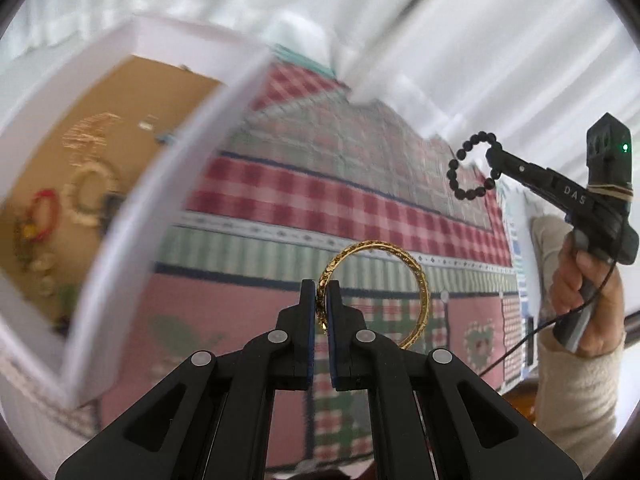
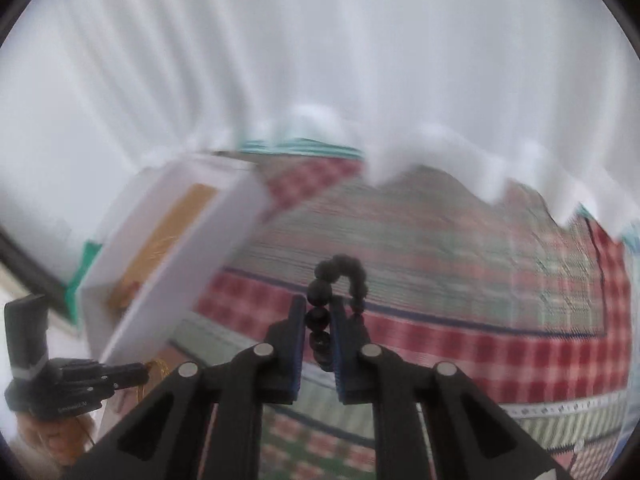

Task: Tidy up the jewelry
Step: 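Carry the bangle and black bracelet into the white box and open both tools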

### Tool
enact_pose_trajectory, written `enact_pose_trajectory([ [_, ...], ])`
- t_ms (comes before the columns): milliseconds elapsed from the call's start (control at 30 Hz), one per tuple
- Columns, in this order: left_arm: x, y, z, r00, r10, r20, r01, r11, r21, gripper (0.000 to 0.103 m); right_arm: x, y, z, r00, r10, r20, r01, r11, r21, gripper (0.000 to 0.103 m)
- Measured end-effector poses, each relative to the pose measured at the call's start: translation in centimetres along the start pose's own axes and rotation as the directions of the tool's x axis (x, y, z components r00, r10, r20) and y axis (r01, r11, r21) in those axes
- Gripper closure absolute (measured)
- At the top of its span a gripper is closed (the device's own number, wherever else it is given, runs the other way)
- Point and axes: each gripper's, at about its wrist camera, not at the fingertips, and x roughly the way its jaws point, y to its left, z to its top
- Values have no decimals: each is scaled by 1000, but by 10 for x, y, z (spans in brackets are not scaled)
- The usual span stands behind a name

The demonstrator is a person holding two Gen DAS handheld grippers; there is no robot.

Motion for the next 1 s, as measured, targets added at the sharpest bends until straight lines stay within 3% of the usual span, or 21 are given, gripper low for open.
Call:
enact_pose_trajectory([
  [100,-36,30,3,996,48,70,-44,998,-45,100,-2,49,15,998,67,16,-66,995,-75,91],
  [200,-70,72,12,980,136,146,-119,986,-120,100,0,94,29,992,122,14,-119,983,-140,91],
  [300,-82,105,19,962,213,171,-184,968,-173,100,10,146,45,986,169,0,-165,962,-215,91],
  [433,-68,145,23,948,290,134,-256,940,-227,100,34,197,60,975,221,-35,-222,937,-268,91],
  [567,-34,177,26,954,295,58,-269,922,-279,100,69,235,64,955,276,-113,-297,917,-267,91],
  [767,-10,206,25,949,316,15,-294,899,-323,100,123,278,60,967,182,-177,-237,898,-370,91],
  [900,4,218,27,943,332,-5,-314,888,-336,98,171,283,60,966,108,-235,-193,904,-381,91],
  [1000,16,225,27,949,315,-21,-302,887,-350,97,204,284,56,965,61,-255,-158,910,-383,91],
])
